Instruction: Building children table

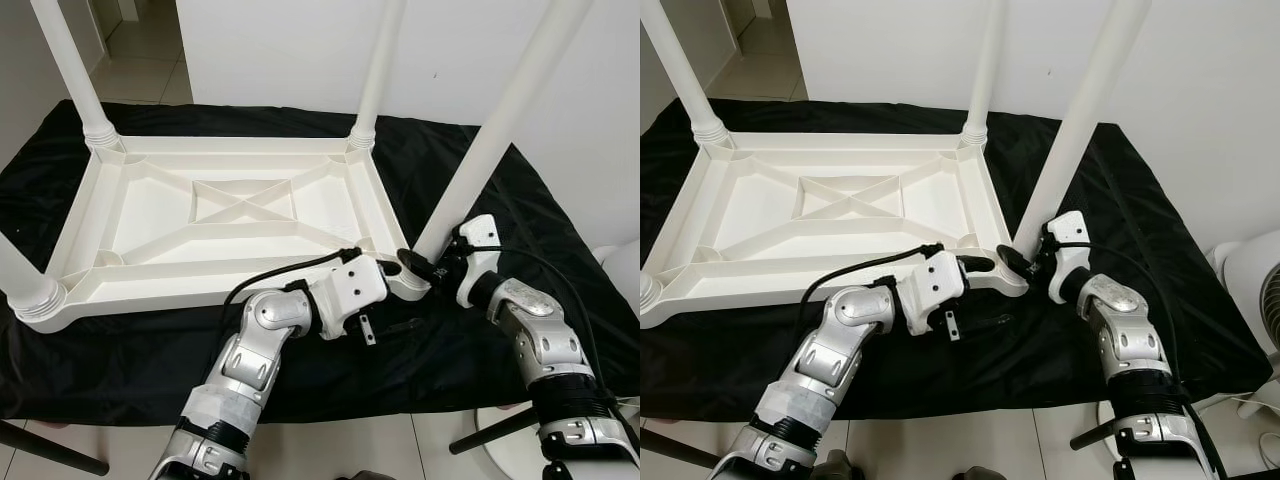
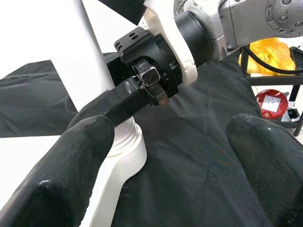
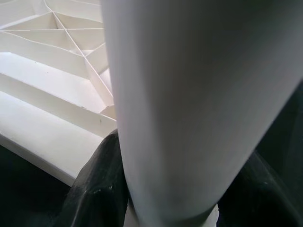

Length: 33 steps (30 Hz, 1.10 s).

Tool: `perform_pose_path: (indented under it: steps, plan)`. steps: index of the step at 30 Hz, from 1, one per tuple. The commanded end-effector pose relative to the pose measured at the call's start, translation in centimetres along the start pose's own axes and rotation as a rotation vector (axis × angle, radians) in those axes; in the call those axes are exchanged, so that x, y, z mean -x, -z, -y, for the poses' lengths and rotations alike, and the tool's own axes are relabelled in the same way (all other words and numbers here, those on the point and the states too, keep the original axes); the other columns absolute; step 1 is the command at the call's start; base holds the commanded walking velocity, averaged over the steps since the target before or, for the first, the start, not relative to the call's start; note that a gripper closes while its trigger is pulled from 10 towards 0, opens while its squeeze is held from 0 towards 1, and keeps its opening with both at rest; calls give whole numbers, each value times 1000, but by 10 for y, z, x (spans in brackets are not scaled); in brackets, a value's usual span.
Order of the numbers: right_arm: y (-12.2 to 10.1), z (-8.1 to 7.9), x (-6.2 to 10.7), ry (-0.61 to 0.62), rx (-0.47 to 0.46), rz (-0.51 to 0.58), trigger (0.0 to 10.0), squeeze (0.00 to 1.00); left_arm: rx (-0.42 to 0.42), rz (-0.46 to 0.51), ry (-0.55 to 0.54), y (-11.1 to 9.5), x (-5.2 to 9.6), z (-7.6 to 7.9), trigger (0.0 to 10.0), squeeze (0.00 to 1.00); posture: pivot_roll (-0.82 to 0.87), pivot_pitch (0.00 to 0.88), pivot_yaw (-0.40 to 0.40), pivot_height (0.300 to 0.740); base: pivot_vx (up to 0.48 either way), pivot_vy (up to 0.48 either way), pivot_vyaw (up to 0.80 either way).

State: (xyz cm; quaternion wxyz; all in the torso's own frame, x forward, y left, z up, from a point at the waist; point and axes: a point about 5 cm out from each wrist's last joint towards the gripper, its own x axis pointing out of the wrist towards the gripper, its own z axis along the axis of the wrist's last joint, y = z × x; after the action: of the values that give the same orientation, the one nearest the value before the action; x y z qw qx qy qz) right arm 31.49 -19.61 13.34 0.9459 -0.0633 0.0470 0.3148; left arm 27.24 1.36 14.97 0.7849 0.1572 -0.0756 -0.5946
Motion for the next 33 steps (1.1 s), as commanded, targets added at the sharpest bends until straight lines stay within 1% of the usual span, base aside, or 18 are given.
perform_pose_path:
  steps: [1,2,4,5,9,11,13,14,17,19,20,24,26,28,30,31,32,33]
  plan:
    - [14,-7,1,-46,-20,-49,0,0,-7,0,-173,-2,0,-9,10000,0,23,0,-72,740,0,0,0]
    - [14,-6,2,-21,-16,-45,6353,0,-7,1,-172,-2,0,-9,10000,0,22,0,-70,740,0,0,0]
    - [14,-5,3,-3,-12,-41,6353,0,-6,1,-171,-2,0,-9,10000,0,22,0,-71,740,0,0,0]
    - [14,-4,3,8,-10,-38,10000,0,-6,1,-171,-2,0,-9,10000,0,22,0,-71,740,0,0,0]
    - [12,-2,3,65,-30,-25,10000,0,-5,1,-168,-2,0,-8,10000,0,20,0,-71,740,0,0,0]
    - [12,-3,1,162,-33,-37,10000,0,-3,0,-166,-2,0,-7,10000,0,21,0,-71,740,0,0,0]
    - [12,-3,0,185,-30,-43,10000,0,-2,0,-166,-2,0,-7,10000,0,21,0,-71,740,0,0,0]
    - [12,-6,-1,230,-38,-51,10000,0,-1,-1,-165,-1,0,-6,10000,0,21,0,-71,740,0,0,0]
    - [11,-9,-3,270,-56,-53,10000,0,0,-1,-165,-1,0,-6,10000,0,21,0,-72,740,0,0,0]
    - [9,-15,-6,347,-64,-50,10000,0,2,-1,-163,-1,0,-5,10000,0,21,0,-72,740,0,0,0]
    - [9,-15,-6,347,-64,-50,10000,0,2,-1,-163,-1,0,-5,10000,0,21,0,-72,740,0,0,0]
    - [4,-24,-8,423,-77,-33,10000,0,3,-3,-161,0,1,-4,10000,0,23,0,-76,740,0,0,0]
    - [0,-30,-9,540,-85,-15,10000,0,4,-5,-162,0,2,-3,10000,0,25,0,-78,740,0,0,0]
    - [0,-30,-9,540,-85,-15,10000,0,4,-5,-162,0,2,-3,10000,0,25,0,-78,740,0,0,0]
    - [-3,-37,-8,725,-102,2,10000,0,5,-5,-162,0,2,-3,10000,0,30,0,-82,740,0,0,0]
    - [-3,-37,-8,725,-102,2,10000,0,5,-5,-162,0,2,-3,10000,0,30,0,-82,740,0,0,0]
    - [-3,-43,-8,808,-126,-1,10000,0,5,-6,-162,0,2,-3,10000,0,30,0,-80,740,0,0,0]
    - [-3,-43,-8,808,-126,-1,10000,0,5,-6,-162,0,2,-3,10000,0,30,0,-80,740,0,0,0]
